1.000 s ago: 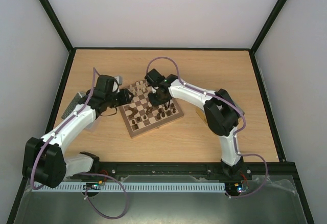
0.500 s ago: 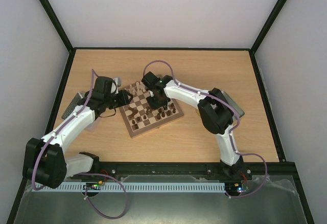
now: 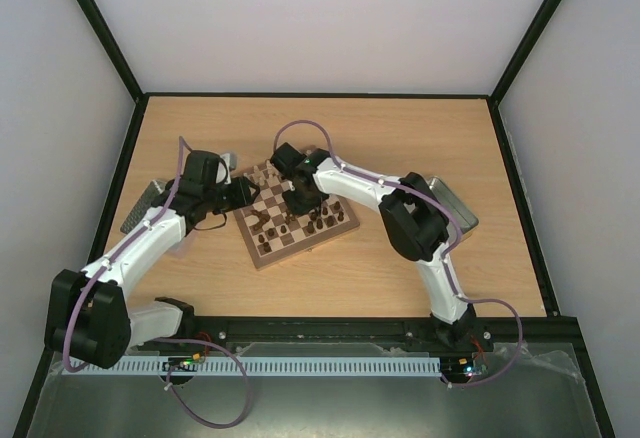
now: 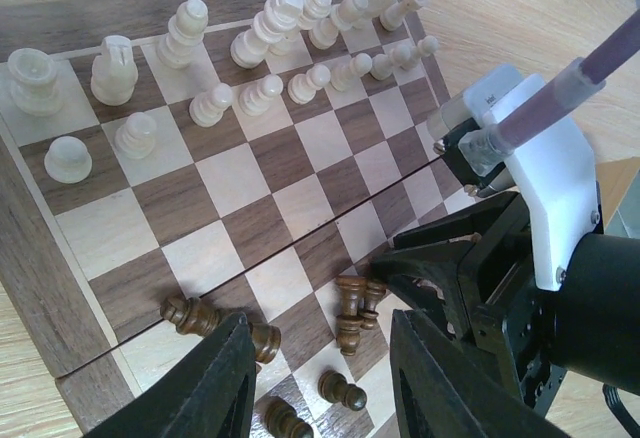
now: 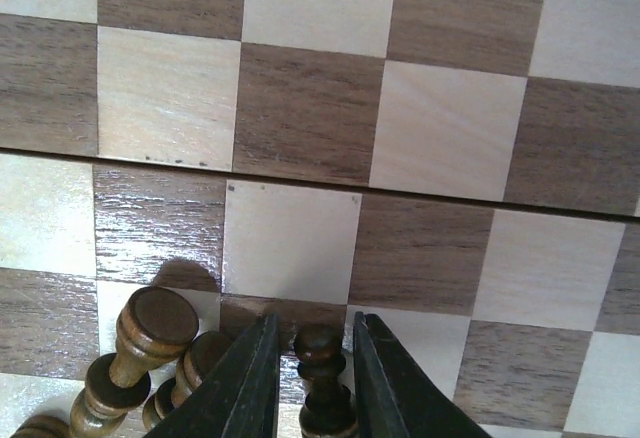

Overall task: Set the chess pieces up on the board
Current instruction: Pick up the chess piece from the chessboard, then place the chess piece on the chessboard.

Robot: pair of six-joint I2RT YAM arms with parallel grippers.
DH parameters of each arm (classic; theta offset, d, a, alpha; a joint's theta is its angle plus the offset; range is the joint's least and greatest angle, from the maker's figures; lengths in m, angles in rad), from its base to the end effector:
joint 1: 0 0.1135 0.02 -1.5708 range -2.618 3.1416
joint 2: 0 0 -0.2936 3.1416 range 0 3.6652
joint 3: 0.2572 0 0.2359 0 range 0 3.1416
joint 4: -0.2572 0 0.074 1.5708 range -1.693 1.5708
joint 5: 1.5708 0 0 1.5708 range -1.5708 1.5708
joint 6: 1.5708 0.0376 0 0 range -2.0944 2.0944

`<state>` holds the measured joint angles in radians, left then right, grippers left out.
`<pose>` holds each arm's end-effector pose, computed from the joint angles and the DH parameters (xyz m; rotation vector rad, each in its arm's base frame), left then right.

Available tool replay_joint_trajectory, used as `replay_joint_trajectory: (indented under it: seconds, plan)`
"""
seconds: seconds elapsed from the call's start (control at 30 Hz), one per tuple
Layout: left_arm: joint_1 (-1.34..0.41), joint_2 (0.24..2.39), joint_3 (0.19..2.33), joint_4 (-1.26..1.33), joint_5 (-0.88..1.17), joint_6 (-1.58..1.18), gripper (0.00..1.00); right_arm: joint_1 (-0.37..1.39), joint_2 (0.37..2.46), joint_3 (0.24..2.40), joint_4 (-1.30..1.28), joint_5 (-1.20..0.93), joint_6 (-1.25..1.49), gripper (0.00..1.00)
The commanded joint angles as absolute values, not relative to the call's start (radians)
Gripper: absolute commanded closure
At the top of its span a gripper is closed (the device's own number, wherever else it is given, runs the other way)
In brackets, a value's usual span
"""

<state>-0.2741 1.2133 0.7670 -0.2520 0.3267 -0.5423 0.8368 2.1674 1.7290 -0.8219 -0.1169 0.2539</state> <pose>0.2209 -0.0747 0.2737 -0.1350 2.3487 -0.7890 0.2989 0.3378 0.2078 -0.8623 2.7816 0.3821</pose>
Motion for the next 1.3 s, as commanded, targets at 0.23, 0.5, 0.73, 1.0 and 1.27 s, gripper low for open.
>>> replay_joint_trajectory:
  seconds: [0.23, 0.5, 0.73, 1.0, 1.27]
  plan:
    - [-0.264, 1.200, 0.751, -0.232, 0.348, -0.533, 0.60, 0.844, 2.188, 1.749, -0.809, -0.044, 0.279, 0.90]
    - [-0.262, 1.184, 0.739, -0.227, 0.345, -0.541, 0.60, 0.844, 2.053, 1.648, -0.601, -0.013, 0.340, 0.87]
    - [-0.261, 1.187, 0.739, -0.227, 0.350, -0.544, 0.60, 0.844, 1.972, 1.487, -0.409, 0.000, 0.352, 0.87]
    - [-0.259, 1.192, 0.736, -0.220, 0.367, -0.551, 0.60, 0.843, 1.903, 1.302, -0.131, -0.010, 0.365, 0.86]
    - [-0.260, 1.195, 0.716, -0.193, 0.385, -0.571, 0.60, 0.844, 1.850, 1.143, 0.136, -0.008, 0.373, 0.86]
